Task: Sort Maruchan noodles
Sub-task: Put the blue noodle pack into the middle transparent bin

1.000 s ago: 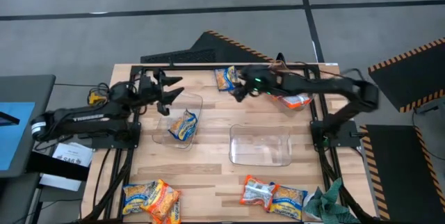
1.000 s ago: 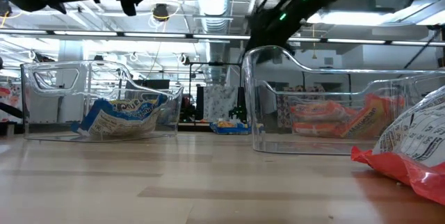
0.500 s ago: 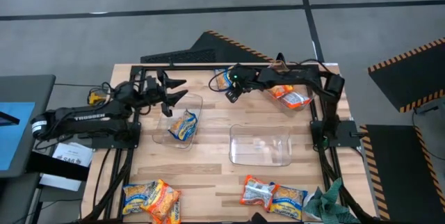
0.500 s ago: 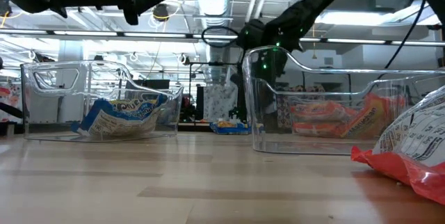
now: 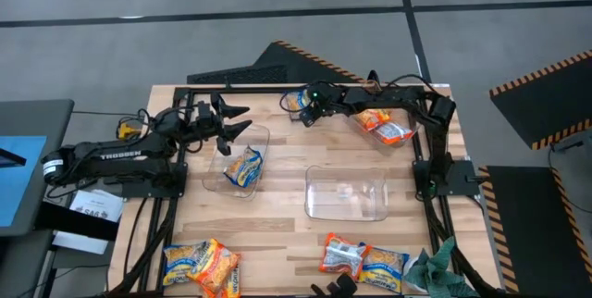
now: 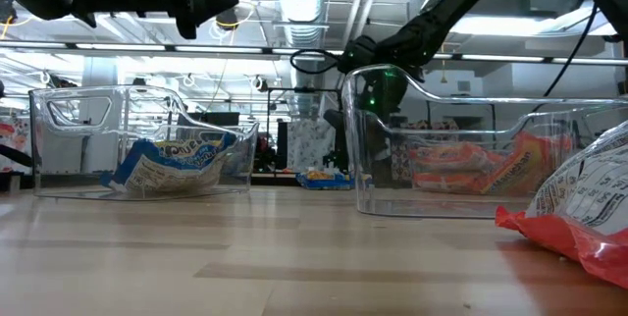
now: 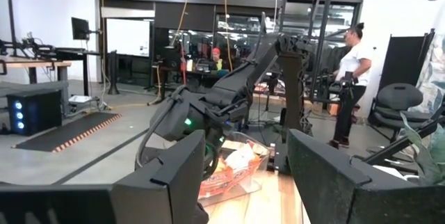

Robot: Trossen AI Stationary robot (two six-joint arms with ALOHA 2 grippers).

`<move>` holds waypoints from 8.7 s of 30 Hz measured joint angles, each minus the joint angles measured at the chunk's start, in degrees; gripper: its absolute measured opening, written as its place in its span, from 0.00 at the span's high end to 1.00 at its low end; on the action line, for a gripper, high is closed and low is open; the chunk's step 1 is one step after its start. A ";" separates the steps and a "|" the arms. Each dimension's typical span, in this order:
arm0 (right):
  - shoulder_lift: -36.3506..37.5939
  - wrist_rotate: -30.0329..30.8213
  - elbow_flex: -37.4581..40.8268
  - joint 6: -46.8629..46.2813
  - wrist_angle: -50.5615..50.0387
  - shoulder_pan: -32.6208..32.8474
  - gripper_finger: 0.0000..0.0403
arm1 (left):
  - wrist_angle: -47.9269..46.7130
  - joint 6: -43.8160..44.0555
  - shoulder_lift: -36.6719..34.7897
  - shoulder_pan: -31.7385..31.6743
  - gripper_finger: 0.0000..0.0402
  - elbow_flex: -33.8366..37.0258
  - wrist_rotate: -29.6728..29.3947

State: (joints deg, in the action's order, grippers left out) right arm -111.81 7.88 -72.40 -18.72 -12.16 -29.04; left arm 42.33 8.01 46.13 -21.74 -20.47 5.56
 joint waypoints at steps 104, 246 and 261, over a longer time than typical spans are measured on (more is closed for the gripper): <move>19.60 -3.57 19.08 8.96 -13.40 19.55 0.91 | -5.35 1.29 0.00 0.01 0.52 -0.02 -3.41; -3.68 18.59 8.44 33.59 -0.19 17.23 0.41 | -7.03 2.15 -0.04 0.02 0.52 -0.02 -5.41; 4.93 20.80 9.64 31.89 -2.39 19.30 0.93 | -3.86 2.23 -0.04 0.02 0.52 -0.02 -5.33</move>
State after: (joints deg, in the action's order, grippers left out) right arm -106.88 28.68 -62.76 13.16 -14.55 -9.74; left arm 38.47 10.24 46.09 -21.72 -20.49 0.23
